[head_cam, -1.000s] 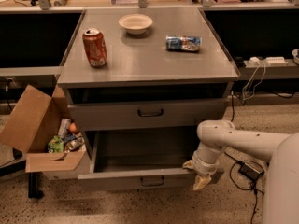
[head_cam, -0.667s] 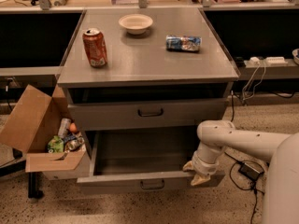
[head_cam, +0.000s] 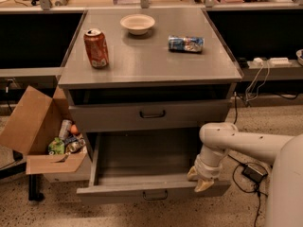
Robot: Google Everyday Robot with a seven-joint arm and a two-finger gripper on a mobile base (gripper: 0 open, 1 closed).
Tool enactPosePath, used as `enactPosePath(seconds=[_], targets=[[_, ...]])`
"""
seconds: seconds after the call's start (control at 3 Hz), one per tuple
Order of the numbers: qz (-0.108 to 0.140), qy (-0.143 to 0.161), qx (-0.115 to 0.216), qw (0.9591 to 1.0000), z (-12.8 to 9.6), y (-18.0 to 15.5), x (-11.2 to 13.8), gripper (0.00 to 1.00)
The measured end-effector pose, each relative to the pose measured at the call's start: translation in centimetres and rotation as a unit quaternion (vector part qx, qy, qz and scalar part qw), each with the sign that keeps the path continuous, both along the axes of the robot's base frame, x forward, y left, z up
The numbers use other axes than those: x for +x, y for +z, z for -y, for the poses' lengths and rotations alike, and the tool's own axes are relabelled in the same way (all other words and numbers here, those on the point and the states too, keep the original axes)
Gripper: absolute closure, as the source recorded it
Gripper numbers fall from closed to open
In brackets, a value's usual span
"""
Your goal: Open middle drawer
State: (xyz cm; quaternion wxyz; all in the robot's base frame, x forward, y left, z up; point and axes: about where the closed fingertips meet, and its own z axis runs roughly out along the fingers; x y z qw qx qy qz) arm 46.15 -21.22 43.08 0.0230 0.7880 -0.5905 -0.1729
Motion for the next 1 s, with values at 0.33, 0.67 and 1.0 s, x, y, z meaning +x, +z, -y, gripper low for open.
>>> enactPosePath(seconds=[0.33, 0.67, 1.0], targets=[[-0.004, 0.005, -0.001, 1.0, -0.13, -0.05, -0.23, 0.98], [-0.004, 0.005, -0.001, 1.0, -0.13, -0.06, -0.23, 0.74], [-0.004, 0.005, -0.001, 1.0, -0.13, -0.06, -0.23, 0.45]])
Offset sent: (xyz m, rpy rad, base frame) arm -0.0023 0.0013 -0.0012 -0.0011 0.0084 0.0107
